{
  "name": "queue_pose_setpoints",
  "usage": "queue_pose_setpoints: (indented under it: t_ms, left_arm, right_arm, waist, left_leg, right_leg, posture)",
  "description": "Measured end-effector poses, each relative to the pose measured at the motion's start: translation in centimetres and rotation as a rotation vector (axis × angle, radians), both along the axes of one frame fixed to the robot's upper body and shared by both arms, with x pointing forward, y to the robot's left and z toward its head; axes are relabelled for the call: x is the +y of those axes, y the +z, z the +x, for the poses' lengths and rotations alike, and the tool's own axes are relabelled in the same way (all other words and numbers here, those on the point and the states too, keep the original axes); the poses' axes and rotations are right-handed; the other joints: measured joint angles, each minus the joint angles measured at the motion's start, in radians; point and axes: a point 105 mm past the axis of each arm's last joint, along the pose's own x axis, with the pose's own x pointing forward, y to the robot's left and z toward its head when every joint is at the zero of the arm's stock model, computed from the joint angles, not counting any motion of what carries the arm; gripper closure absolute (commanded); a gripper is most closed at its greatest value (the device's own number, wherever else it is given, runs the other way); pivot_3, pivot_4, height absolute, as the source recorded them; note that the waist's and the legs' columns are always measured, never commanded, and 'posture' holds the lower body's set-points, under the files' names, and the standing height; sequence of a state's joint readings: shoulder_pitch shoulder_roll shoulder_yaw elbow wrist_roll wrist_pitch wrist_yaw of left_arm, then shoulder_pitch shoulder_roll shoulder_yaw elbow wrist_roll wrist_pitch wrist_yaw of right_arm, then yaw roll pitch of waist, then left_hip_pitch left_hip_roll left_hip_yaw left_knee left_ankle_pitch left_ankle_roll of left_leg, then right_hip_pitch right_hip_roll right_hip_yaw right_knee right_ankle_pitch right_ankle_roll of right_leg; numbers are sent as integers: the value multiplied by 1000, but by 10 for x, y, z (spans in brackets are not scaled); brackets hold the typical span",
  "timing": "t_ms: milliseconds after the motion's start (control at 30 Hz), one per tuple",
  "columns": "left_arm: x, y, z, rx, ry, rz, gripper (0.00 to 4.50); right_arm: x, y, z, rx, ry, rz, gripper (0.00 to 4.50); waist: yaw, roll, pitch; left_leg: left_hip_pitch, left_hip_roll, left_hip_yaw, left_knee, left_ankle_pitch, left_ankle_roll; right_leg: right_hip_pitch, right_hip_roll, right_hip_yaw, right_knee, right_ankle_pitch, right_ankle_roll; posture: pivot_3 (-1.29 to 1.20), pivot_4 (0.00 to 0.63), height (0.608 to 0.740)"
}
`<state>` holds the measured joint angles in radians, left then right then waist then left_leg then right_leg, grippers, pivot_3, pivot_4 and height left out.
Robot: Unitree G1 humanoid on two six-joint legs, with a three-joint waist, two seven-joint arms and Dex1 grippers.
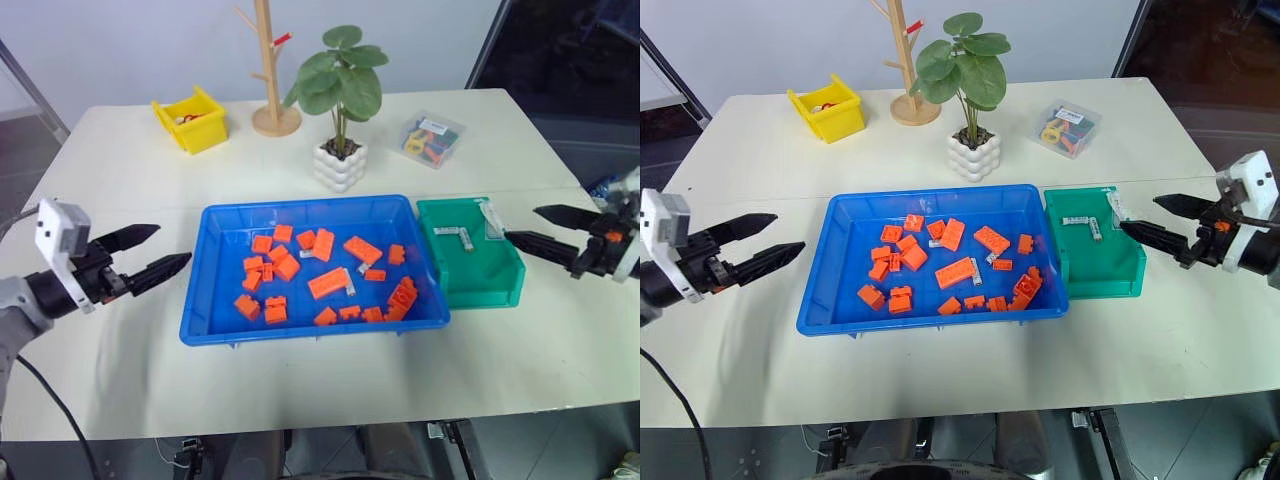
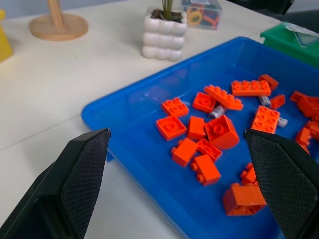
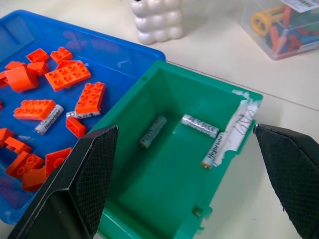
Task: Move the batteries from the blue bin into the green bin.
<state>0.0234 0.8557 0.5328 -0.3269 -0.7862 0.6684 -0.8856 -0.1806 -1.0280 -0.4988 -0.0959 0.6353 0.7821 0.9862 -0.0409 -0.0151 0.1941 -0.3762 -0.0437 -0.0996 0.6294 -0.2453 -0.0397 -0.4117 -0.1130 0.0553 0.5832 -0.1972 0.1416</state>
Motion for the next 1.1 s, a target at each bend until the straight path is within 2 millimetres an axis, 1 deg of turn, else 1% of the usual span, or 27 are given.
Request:
queue_pose_setpoints:
  t_ms: [300, 967, 1100]
  left_arm:
    - [-4, -8, -7, 46, -33, 8, 0]
    - [-6, 0, -4, 17, -44, 14, 0]
    - [-7, 2, -3, 8, -44, 15, 0]
  right_arm:
    - [3, -4, 1, 4, -6, 14, 33]
    - [7, 2, 7, -22, -16, 6, 33]
    - [14, 6, 12, -35, 6, -2, 33]
  waist:
    - [0, 0, 0]
    - [0, 0, 0]
    - [-2, 0, 0]
  left_leg:
    - [0, 0, 0, 0, 0, 0]
    - [0, 0, 0, 0, 0, 0]
    - [0, 0, 0, 0, 0, 0]
  right_leg:
    - [0, 0, 0, 0, 0, 0]
    - [0, 0, 0, 0, 0, 0]
    - [0, 0, 0, 0, 0, 0]
  posture:
    - [0, 150, 740]
    - [0, 150, 740]
    - [0, 150, 740]
